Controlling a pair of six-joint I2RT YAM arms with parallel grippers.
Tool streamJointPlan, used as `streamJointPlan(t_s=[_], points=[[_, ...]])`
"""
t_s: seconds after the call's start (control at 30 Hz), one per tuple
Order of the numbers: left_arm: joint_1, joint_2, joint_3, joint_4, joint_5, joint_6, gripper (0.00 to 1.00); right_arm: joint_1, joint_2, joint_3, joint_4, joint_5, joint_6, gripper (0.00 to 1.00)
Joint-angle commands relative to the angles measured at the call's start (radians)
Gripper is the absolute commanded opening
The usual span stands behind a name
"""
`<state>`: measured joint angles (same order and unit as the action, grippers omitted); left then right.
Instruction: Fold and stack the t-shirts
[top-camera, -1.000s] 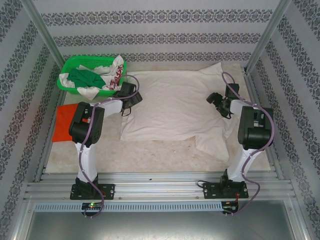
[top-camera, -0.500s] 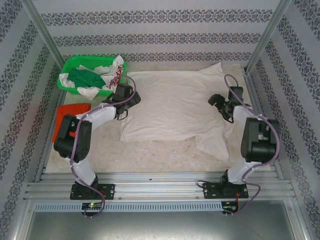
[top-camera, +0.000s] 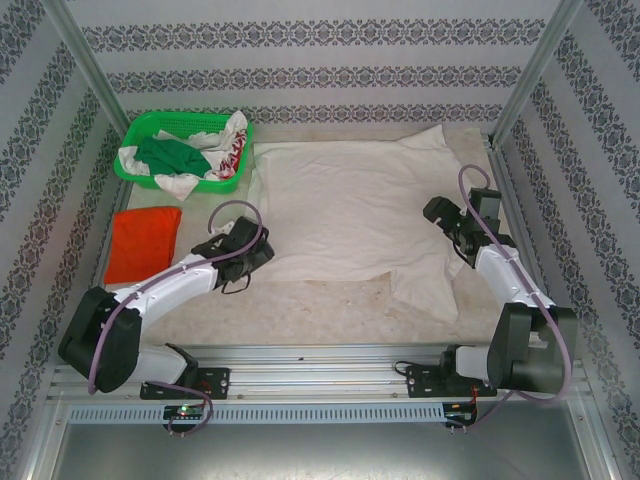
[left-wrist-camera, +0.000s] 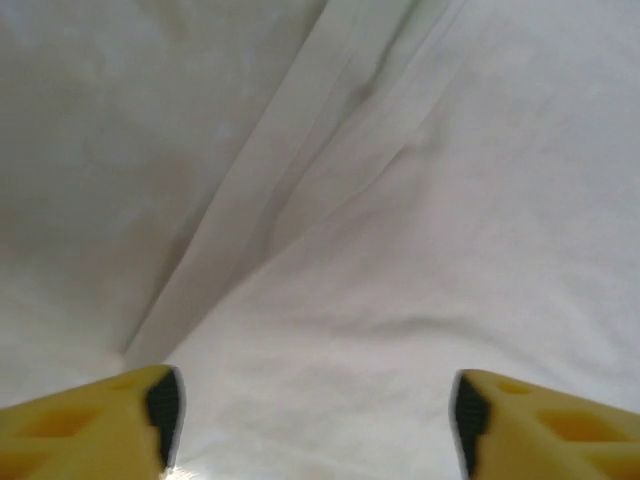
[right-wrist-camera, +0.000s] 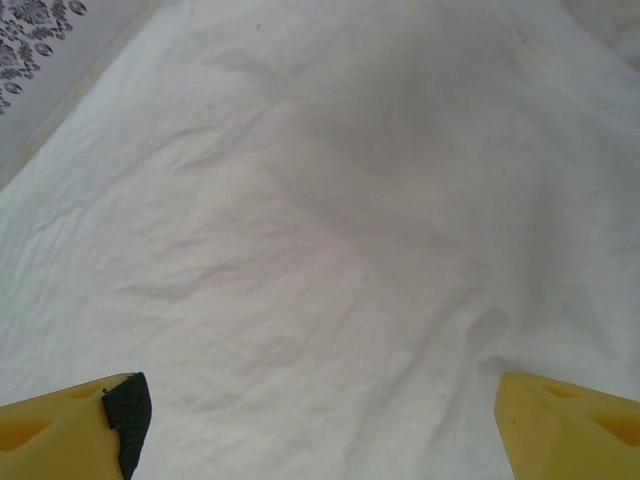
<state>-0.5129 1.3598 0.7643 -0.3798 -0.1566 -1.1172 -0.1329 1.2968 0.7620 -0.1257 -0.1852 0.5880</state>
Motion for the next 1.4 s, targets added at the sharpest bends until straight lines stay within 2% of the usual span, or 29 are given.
streamJointPlan(t_s=[0.0,0.13,0.27,0.5,0.63,1.13,1.23,1.37], points=[[-0.01,0.029,-0.022,-0.066,0.005,-0.175,0.57,0.017,-0.023,-0.022,-0.014,-0.032,-0.028,0.9],[-0.009,0.096,0.031,-0.142,-0.01,-0.254,0.53,0.032,-0.025,-0.037,-0.001,-0.05,-0.041,0.9],[-0.01,0.138,0.04,-0.136,-0.014,-0.266,0.47,0.032,-0.017,-0.039,-0.008,-0.043,-0.051,0.9],[-0.008,0.127,0.06,-0.223,-0.061,-0.277,0.49,0.035,-0.007,-0.038,0.0,-0.052,-0.045,0.9],[-0.008,0.107,0.033,-0.217,-0.074,-0.274,0.47,0.039,0.0,-0.032,0.0,-0.045,-0.044,0.9],[0.02,0.188,-0.011,-0.116,-0.025,-0.276,0.38,0.069,0.004,-0.012,-0.022,-0.023,-0.048,0.9],[0.021,0.199,-0.015,-0.087,-0.012,-0.273,0.32,0.07,-0.015,-0.008,-0.044,-0.018,-0.049,0.9],[0.023,0.195,-0.022,-0.059,-0.008,-0.268,0.14,0.069,-0.063,-0.015,-0.091,0.024,-0.05,0.91]])
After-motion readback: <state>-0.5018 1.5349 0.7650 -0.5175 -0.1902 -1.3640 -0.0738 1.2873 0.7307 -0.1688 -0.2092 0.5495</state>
